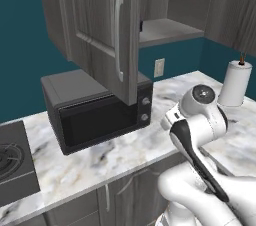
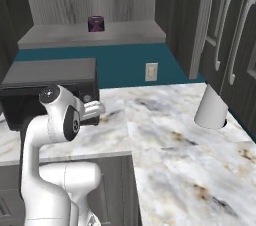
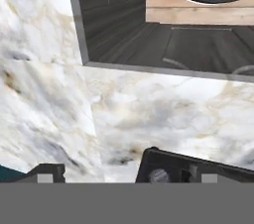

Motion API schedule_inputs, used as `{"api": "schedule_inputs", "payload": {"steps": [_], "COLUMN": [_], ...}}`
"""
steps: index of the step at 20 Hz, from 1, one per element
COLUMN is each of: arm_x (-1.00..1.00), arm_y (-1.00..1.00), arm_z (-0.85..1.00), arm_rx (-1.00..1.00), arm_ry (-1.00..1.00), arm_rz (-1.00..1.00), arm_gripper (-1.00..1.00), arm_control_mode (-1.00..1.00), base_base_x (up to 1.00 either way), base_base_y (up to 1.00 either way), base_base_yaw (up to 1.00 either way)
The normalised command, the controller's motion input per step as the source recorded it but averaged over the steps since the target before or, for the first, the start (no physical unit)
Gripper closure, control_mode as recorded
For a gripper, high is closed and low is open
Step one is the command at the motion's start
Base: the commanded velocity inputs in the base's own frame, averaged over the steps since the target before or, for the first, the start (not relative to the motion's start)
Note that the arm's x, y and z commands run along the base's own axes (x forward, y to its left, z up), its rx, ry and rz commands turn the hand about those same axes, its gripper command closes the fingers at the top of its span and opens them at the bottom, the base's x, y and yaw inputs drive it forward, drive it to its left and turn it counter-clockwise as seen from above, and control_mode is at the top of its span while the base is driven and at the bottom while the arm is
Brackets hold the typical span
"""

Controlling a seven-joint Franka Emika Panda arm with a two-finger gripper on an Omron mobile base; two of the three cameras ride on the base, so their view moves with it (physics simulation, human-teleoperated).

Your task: Pick the avocado and bread from the counter and place them on the plate. Then pick the jam from the cabinet and place it next to the plate. Lastly close the cabinet door.

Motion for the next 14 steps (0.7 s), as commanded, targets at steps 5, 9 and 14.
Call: {"api": "schedule_inputs", "payload": {"steps": [5, 9, 14], "arm_x": [-0.09, -0.26, -0.16], "arm_y": [-0.49, -0.39, -0.13], "arm_z": [0.53, 0.60, 0.61], "arm_rx": [0.11, 0.15, 0.15], "arm_ry": [-0.19, -0.25, -0.20], "arm_rz": [-0.04, -0.06, -0.12], "arm_gripper": [-1.00, -1.00, -1.00], "arm_control_mode": [-1.00, -1.00, -1.00], "base_base_x": [0.00, 0.00, 0.00], "base_base_y": [0.00, 0.00, 0.00], "base_base_yaw": [0.00, 0.00, 0.00]}}
